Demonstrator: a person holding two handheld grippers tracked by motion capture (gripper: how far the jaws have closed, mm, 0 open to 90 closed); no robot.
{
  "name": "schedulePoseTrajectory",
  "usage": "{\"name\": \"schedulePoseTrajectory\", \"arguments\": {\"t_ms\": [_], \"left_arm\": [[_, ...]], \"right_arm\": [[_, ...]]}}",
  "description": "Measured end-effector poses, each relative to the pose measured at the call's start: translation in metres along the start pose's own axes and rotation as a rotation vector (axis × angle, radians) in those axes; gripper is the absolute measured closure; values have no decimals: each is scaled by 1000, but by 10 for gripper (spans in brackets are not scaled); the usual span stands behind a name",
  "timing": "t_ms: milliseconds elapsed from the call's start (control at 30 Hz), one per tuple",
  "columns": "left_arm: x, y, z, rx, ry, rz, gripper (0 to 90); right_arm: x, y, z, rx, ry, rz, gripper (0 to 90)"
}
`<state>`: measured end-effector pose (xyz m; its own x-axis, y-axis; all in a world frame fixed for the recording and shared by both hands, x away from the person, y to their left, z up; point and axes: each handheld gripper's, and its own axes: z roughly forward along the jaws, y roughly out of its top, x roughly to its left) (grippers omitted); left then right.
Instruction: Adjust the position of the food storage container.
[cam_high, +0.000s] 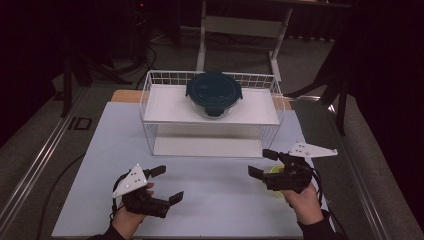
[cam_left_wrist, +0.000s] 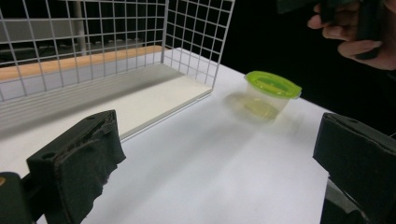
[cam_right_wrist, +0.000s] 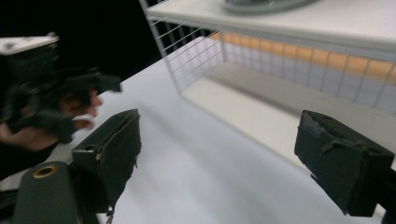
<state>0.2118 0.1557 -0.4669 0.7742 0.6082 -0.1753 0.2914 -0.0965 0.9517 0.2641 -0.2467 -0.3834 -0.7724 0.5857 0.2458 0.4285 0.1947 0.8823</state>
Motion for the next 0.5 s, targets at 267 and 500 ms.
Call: {"name": "schedulePoseTrajectory", "arguments": {"t_ms": [267, 500], "left_arm": [[3, -5, -1, -11, 8, 1, 6], [0, -7, 3, -3, 1, 21, 6]], "right_arm": [[-15, -33, -15, 54, -8, 41, 322], [-31, -58, -25, 81, -105, 33, 642]]}}
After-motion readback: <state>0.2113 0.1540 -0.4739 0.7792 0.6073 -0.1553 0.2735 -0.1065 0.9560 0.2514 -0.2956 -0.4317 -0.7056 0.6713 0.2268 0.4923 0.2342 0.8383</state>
